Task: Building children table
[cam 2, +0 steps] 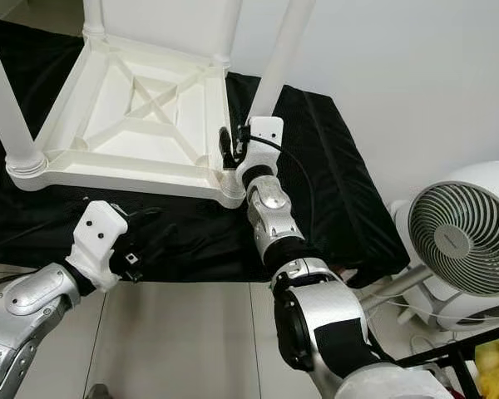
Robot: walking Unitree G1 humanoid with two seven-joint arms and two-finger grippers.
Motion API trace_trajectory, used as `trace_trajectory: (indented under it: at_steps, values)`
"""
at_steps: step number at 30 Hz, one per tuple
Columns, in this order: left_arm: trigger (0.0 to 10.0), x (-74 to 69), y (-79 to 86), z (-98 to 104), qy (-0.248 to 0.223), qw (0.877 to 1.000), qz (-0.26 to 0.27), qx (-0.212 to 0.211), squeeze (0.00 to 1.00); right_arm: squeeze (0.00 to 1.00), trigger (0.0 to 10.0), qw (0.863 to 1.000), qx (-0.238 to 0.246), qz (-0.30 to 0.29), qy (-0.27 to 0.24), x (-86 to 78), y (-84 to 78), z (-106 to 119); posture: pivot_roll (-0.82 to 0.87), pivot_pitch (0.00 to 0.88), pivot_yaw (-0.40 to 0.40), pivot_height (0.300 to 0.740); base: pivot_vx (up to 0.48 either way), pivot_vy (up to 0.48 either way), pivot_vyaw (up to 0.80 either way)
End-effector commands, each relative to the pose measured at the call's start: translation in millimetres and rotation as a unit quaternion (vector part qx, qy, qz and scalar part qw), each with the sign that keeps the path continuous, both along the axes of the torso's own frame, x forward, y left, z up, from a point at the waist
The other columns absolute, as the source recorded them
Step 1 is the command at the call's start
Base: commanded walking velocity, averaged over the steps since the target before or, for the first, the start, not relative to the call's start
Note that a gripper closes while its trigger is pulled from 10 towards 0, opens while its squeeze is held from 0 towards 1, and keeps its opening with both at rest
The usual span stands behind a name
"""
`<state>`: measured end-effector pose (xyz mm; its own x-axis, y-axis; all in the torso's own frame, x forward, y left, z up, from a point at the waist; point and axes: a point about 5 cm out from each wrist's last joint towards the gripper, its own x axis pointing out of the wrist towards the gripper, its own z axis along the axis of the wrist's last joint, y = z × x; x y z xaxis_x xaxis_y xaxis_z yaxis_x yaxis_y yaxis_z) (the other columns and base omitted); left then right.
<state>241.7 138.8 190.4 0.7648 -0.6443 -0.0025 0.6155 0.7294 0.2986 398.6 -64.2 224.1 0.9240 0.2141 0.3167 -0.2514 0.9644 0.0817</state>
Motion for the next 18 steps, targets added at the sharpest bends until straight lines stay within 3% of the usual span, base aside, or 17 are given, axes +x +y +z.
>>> trace_trajectory:
  at_steps: [1,2,3,4,5,6,7,8,15,18]
  values:
    - [10.0,-3.3,-7.0,4.2,-0.003,1.000,-0.020,-0.002,0.00,0.00,10.0,1.000,-0.003,-0.014,-0.008,2.1,-7.5,3.3,0.17,0.102,-0.252,0.740,0.000,0.000,0.00]
    - [10.0,-3.2,-7.2,4.3,-0.002,1.000,-0.020,-0.003,0.00,0.00,0.0,1.000,0.000,-0.017,-0.009,2.4,-8.0,4.1,0.17,0.102,-0.250,0.740,0.000,0.000,0.00]
    - [10.0,-3.0,-7.5,4.4,-0.002,1.000,-0.020,-0.003,0.00,0.00,0.9,1.000,0.001,-0.020,-0.007,2.9,-8.2,4.3,0.17,0.103,-0.250,0.740,0.000,0.000,0.00]
    - [10.0,-3.0,-7.6,4.5,-0.002,1.000,-0.020,-0.003,0.00,0.00,0.9,1.000,0.000,-0.022,-0.006,3.2,-8.4,4.3,0.17,0.103,-0.250,0.740,0.000,0.000,0.00]
    - [10.0,-3.0,-7.7,4.6,-0.001,1.000,-0.020,-0.003,0.00,0.00,3.5,1.000,0.002,-0.023,-0.008,3.1,-8.4,5.0,0.16,0.102,-0.249,0.740,0.000,0.000,0.00]
    - [10.0,-3.2,-8.0,4.7,-0.002,1.000,-0.021,-0.003,0.00,0.00,2.7,1.000,0.003,-0.021,-0.010,3.1,-8.1,5.7,0.16,0.102,-0.249,0.740,0.000,0.000,0.00]
    - [10.0,-3.2,-8.0,4.7,-0.002,1.000,-0.021,-0.003,0.00,0.00,2.7,1.000,0.003,-0.021,-0.010,3.1,-8.1,5.7,0.16,0.102,-0.249,0.740,0.000,0.000,0.00]
    - [10.0,-3.5,-8.3,4.3,0.000,1.000,-0.021,-0.002,0.00,0.00,10.0,1.000,0.005,-0.021,-0.006,3.3,-7.8,5.3,0.16,0.105,-0.247,0.740,0.000,0.000,0.00]
    - [10.0,-4.2,-12.6,5.3,0.000,1.000,-0.030,-0.002,0.00,0.00,10.0,1.000,0.001,-0.030,0.004,4.1,-8.3,2.8,0.16,0.106,-0.246,0.740,0.000,0.000,0.00]
    - [10.0,-5.0,-15.9,6.4,-0.002,0.999,-0.039,-0.004,0.00,0.00,10.0,0.999,0.028,-0.031,0.025,4.6,-9.5,-2.6,0.15,0.107,-0.242,0.740,0.000,0.000,0.00]
